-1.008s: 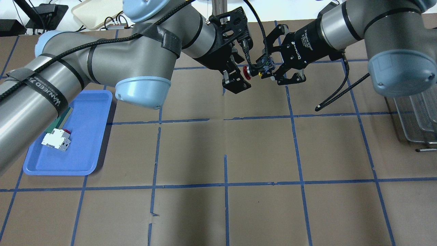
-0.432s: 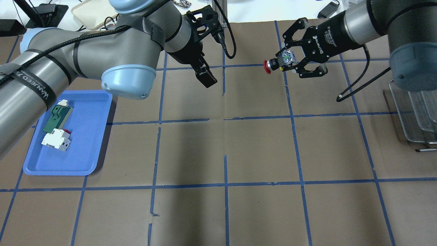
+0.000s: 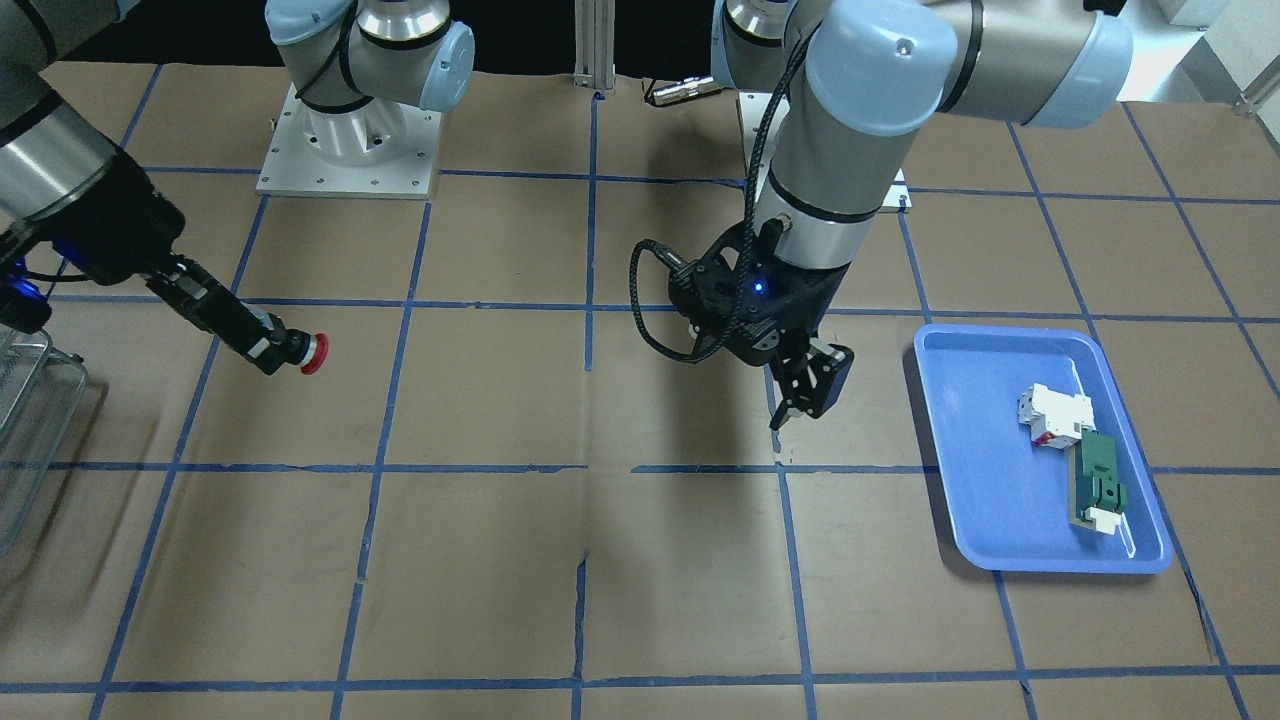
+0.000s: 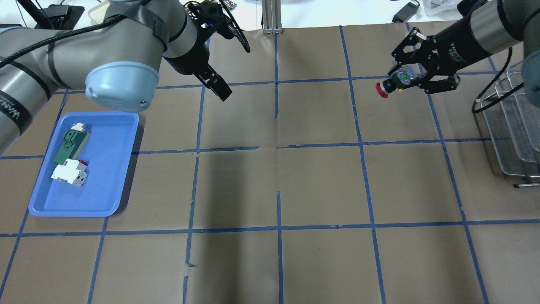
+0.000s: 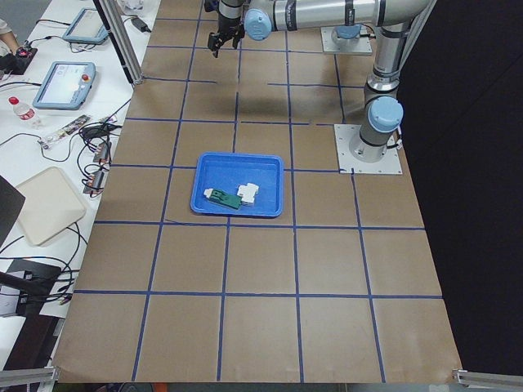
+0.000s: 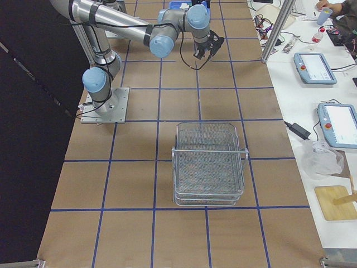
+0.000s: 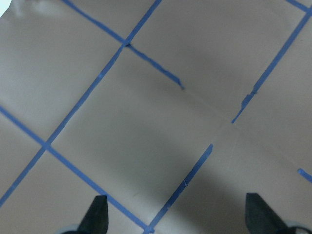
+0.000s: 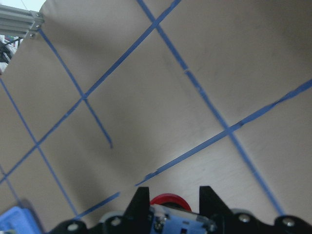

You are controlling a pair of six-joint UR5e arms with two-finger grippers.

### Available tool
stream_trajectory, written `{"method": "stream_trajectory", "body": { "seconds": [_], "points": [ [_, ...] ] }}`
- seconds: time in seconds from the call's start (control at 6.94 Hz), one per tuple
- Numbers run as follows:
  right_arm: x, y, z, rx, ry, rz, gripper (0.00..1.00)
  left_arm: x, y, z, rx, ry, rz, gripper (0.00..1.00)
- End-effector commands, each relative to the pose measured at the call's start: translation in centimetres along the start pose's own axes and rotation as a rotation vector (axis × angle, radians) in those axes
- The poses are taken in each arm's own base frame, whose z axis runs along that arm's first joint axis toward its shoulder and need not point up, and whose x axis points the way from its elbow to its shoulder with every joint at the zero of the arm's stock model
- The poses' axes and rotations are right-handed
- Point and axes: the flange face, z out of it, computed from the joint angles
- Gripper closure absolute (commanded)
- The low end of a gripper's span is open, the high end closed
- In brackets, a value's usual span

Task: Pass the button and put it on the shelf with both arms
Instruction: 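Move the right gripper with the button over the wire mesh basket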

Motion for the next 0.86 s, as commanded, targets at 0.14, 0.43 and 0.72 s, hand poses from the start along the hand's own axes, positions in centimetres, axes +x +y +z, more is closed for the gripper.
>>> {"method": "stream_trajectory", "body": {
  "seconds": [0.14,0.43,0.72],
  "points": [
    [6.9,-4.5,-5.4,0.113,0.308,-0.398,1.00,-1.9,4.8,-3.9,-0.114,0.032,-0.337,0.00],
    [13.6,-7.9,-8.9,0.123,0.398,-0.535,1.00,-2.0,6.0,-4.7,-0.133,0.034,-0.443,0.00],
    [19.0,-12.0,-8.6,0.158,0.448,-0.636,1.00,-3.5,7.6,-5.7,-0.155,0.041,-0.529,0.00]
  ]
}}
